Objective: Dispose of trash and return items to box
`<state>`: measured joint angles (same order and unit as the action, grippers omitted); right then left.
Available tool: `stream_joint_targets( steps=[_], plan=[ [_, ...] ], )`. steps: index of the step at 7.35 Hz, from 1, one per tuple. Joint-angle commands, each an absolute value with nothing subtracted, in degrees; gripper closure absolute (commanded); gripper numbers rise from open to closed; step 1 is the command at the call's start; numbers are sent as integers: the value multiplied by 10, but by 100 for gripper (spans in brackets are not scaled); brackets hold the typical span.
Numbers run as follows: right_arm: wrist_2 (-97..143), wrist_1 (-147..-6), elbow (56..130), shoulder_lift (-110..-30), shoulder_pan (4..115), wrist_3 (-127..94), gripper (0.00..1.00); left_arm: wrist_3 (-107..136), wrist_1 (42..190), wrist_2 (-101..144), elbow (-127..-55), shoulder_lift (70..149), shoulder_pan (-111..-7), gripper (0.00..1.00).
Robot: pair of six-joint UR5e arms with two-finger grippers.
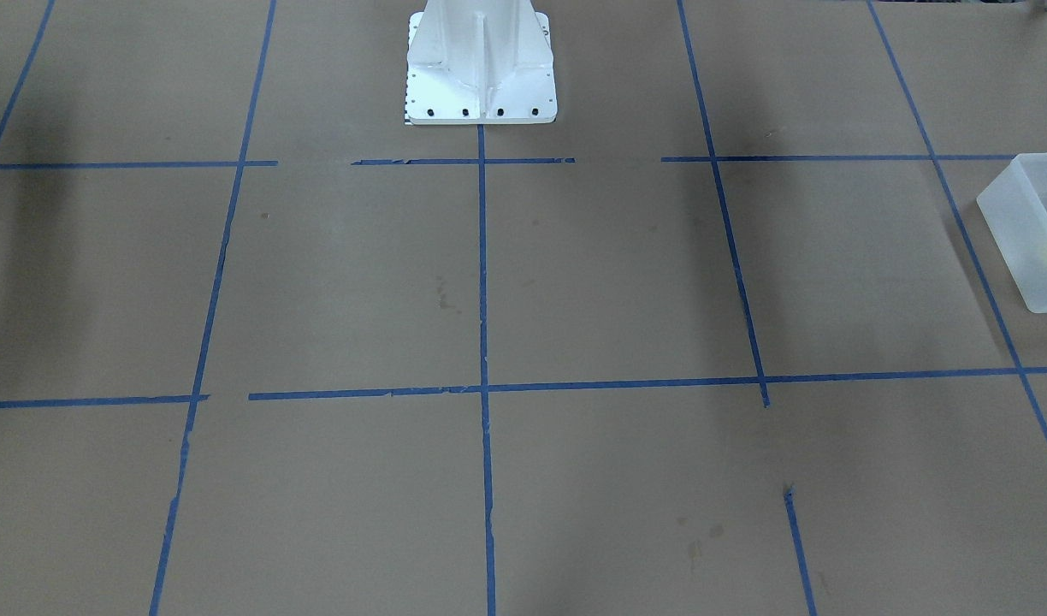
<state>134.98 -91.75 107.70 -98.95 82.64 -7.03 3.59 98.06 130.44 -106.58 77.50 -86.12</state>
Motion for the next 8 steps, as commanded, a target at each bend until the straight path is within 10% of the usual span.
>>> stream_joint_targets(
  steps=[1,8],
  plan=[
    [1352,-917,1078,-991,826,-71,0,36,983,1303,-1062,778,-860,0],
    [1350,-917,1076,-991,826,-71,0,38,977,1345,-1062,790,-860,0]
  ],
)
